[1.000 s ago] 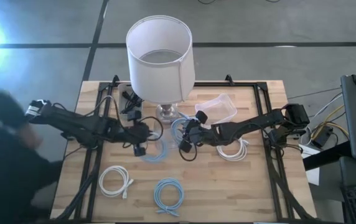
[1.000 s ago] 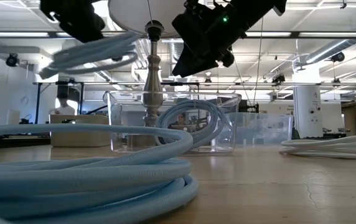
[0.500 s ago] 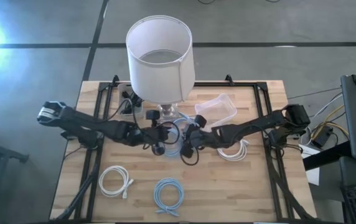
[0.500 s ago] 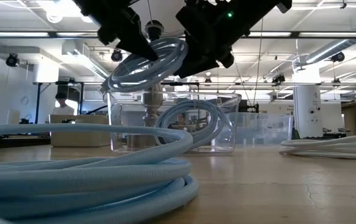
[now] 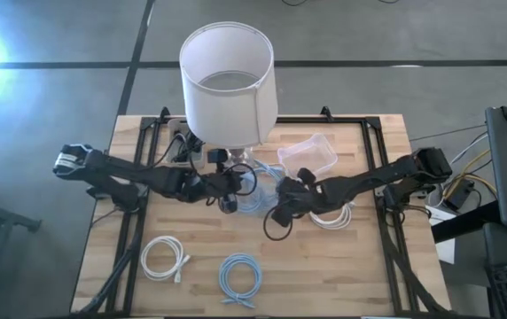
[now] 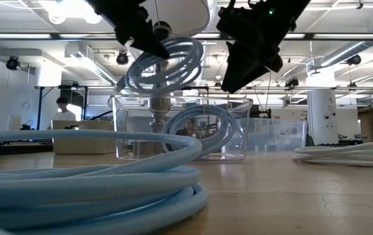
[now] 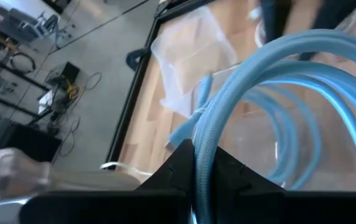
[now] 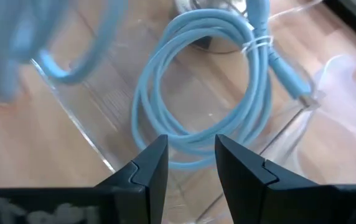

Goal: Pick & Place USB Port
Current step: Put the top blue hdmi cable into the left transparent bin

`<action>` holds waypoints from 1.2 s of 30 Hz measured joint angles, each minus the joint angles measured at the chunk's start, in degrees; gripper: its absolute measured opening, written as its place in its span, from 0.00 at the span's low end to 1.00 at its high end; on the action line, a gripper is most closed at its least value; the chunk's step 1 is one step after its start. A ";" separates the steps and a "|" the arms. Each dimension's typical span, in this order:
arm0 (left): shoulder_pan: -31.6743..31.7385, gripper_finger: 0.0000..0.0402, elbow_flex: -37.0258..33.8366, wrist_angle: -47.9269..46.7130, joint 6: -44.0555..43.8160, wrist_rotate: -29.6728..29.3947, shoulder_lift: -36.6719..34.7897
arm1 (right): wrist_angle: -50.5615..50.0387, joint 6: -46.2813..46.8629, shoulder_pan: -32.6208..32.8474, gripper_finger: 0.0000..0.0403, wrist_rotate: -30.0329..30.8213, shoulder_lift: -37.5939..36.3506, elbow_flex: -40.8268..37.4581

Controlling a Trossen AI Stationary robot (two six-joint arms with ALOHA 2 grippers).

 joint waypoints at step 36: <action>6.97 0.15 -0.17 1.67 -2.47 0.48 13.43 | 8.40 1.89 5.06 0.29 -5.90 0.90 -0.77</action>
